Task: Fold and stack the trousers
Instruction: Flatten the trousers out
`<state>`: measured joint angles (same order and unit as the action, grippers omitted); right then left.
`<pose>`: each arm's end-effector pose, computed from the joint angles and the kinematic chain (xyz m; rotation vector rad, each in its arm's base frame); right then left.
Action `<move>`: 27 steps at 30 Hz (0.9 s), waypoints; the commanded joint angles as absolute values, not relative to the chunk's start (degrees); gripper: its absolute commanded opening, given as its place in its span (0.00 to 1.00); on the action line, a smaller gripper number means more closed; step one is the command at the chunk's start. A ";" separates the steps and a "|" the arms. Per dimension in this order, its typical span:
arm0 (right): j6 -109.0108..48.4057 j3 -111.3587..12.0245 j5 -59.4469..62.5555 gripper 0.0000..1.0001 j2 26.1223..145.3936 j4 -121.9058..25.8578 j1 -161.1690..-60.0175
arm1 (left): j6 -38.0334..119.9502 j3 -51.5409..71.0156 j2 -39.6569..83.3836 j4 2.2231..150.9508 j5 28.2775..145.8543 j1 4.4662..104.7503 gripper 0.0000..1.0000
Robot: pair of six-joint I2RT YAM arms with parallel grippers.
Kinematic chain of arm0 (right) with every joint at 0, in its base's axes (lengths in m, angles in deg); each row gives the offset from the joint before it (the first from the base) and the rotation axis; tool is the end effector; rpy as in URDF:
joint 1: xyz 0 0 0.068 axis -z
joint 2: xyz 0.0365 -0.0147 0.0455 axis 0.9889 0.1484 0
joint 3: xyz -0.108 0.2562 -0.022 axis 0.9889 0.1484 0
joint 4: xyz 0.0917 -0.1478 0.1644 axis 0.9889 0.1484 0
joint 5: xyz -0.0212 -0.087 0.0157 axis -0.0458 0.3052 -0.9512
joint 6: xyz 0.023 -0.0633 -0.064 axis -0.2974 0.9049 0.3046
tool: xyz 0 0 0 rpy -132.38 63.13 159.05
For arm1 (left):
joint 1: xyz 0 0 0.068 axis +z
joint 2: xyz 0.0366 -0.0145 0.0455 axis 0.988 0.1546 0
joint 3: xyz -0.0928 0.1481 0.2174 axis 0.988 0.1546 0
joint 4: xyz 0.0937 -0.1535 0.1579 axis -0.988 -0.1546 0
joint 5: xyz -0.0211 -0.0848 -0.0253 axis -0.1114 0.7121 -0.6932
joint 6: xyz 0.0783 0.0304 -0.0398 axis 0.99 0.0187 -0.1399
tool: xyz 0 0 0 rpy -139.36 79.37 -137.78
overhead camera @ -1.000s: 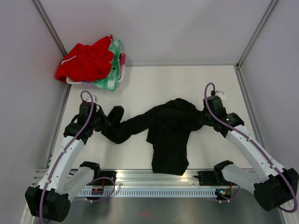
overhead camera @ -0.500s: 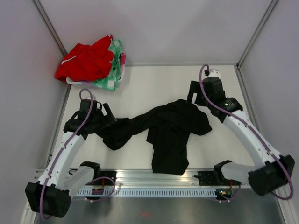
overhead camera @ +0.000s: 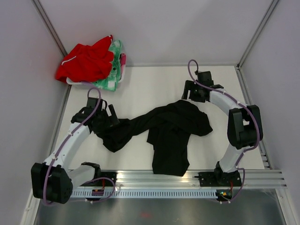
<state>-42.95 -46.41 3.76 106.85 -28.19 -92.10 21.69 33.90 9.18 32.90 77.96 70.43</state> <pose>0.3911 0.0815 0.1990 0.1480 2.4689 0.3457 0.2093 -0.0382 0.2244 -0.4565 2.5337 -0.2585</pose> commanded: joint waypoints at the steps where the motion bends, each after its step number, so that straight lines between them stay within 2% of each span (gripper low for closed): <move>1: -43.79 -44.79 -1.00 0.84 107.77 -32.45 -92.63 | 20.46 38.47 10.88 38.60 84.42 70.30 0.98; 9: -47.74 -38.90 -4.52 0.61 105.75 -34.38 -93.07 | 16.86 43.85 13.78 43.72 83.47 68.72 0.87; 11: -47.83 -38.46 -4.34 0.61 104.96 -33.25 -93.24 | 16.24 44.46 15.10 45.12 82.94 68.72 0.84; 12: -47.75 -38.20 -3.12 0.57 104.70 -32.63 -93.33 | 16.07 44.64 15.36 45.82 82.67 68.72 0.76; 13: -47.66 -37.85 -2.67 0.53 104.17 -32.10 -93.42 | 15.89 45.08 16.06 46.44 82.67 68.80 0.72; 14: -47.48 -36.97 -2.41 0.49 103.82 -31.83 -93.42 | 15.71 45.17 16.33 47.40 82.76 68.80 0.61; 15: -47.48 -36.35 -2.41 0.35 103.47 -32.09 -93.42 | 15.45 45.17 16.50 47.85 83.11 68.72 0.30; 16: -47.31 -35.83 -2.75 0.26 102.94 -32.36 -93.42 | 15.27 44.99 16.42 48.11 83.37 68.80 0.14; 17: -47.31 -35.39 -2.84 0.07 102.59 -32.10 -93.33 | 15.36 44.73 16.16 48.03 83.64 68.80 0.02; 18: -47.39 -35.38 -2.67 0.00 102.15 -31.83 -93.42 | 15.62 44.12 15.63 47.42 83.55 68.72 0.02; 23: -45.55 -39.76 0.84 0.00 94.95 -29.64 -93.33 | 18.34 32.71 9.22 40.74 79.43 68.89 0.02; 27: -43.71 -51.89 6.02 0.00 89.33 -27.17 -92.89 | 21.33 15.96 5.61 35.03 71.53 69.24 0.02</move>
<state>-45.90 -41.84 0.97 96.44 -25.61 -93.15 17.86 29.11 9.77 37.10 78.38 68.90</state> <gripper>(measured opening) 0.008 0.026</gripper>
